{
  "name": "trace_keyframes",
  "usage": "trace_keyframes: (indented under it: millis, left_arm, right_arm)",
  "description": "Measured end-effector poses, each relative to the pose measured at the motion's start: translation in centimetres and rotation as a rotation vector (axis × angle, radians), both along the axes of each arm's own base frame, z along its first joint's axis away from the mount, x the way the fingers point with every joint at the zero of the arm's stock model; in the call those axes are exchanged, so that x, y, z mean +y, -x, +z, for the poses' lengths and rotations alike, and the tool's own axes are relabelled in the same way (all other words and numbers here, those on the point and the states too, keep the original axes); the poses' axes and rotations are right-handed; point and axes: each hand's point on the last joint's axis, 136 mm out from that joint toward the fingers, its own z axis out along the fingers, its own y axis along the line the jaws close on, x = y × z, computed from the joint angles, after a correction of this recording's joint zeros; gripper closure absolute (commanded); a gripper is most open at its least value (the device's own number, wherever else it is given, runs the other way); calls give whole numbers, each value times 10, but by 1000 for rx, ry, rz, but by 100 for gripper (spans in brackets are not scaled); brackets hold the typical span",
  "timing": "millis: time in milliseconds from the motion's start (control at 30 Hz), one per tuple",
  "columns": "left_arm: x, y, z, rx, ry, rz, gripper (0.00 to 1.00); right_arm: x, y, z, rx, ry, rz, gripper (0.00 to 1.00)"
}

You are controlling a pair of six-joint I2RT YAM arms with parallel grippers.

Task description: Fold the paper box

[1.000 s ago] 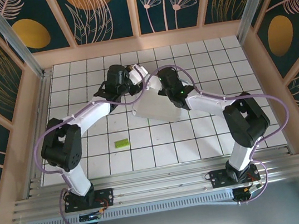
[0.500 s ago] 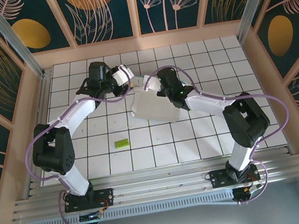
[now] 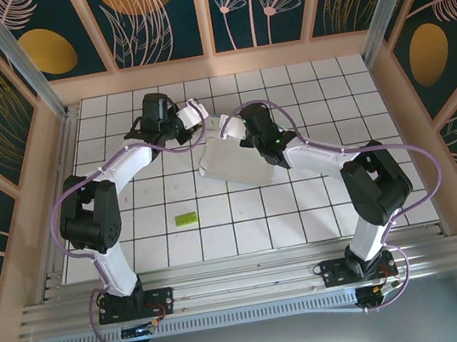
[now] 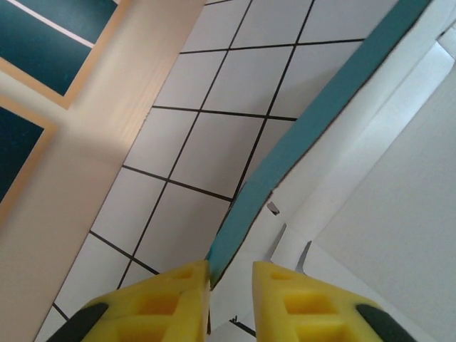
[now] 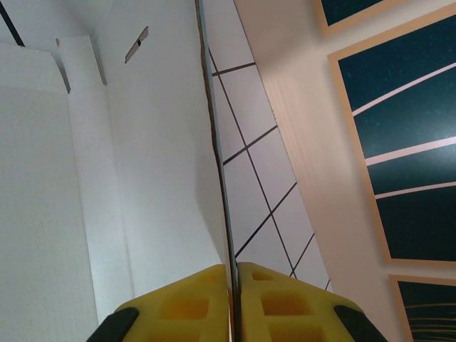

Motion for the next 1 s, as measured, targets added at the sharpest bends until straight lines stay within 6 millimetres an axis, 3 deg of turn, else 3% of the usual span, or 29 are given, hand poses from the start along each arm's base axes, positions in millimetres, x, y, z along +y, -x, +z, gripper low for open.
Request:
trace_keyframes:
  millis: [300, 433, 533, 1000]
  left_arm:
    - [-11, 2, 9, 65, 144, 30, 97]
    - [-32, 11, 12, 108, 206, 30, 96]
    - [-46, 16, 16, 130, 244, 42, 96]
    - [-45, 12, 12, 184, 292, 140, 84]
  right_arm:
    - [0, -3, 6, 5, -44, -32, 90]
    - [4, -10, 15, -3, -76, -51, 90]
    - [3, -9, 9, 14, -67, -66, 90]
    - [8, -6, 6, 50, -92, -47, 88]
